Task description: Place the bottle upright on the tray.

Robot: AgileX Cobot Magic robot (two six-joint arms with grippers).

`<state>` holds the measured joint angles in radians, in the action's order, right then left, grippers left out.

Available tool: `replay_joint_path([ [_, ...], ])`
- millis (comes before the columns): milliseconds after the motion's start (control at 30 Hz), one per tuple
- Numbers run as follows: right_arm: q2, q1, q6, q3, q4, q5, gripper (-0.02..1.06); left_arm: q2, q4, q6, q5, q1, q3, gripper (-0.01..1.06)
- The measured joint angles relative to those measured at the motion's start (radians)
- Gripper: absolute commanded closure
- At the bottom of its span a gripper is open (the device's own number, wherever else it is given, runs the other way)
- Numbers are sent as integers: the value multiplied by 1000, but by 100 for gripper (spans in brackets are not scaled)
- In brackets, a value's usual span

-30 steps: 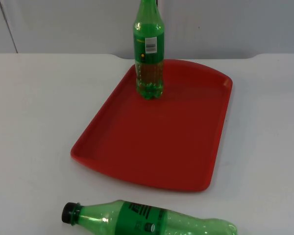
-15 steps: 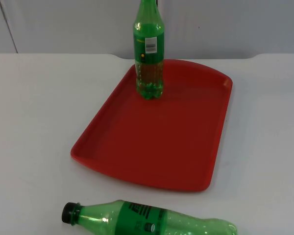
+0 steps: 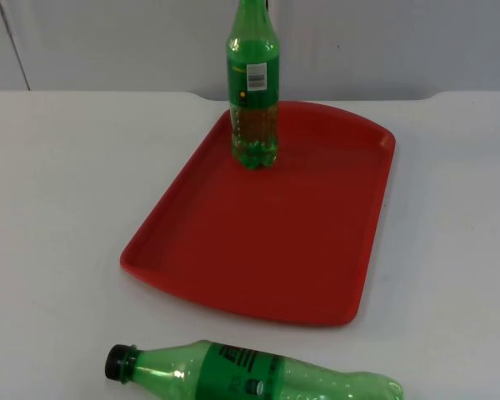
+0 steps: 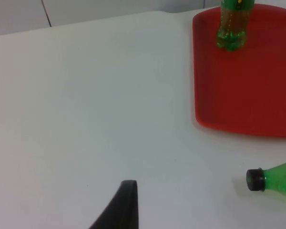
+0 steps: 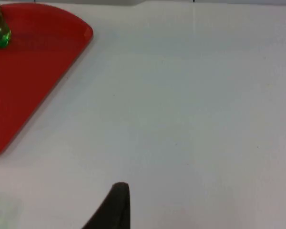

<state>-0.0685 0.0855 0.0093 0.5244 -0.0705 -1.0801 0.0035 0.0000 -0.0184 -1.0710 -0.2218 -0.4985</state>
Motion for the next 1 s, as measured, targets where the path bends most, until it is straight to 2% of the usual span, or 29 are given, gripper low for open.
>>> replay_joint_path([
  [433,-342,0,-2,165,0,88,-1,0,0,0,0,0,0,0],
  [1000,-811,0,-40,419,13,101,-1,0,0,0,0,0,0,0],
])
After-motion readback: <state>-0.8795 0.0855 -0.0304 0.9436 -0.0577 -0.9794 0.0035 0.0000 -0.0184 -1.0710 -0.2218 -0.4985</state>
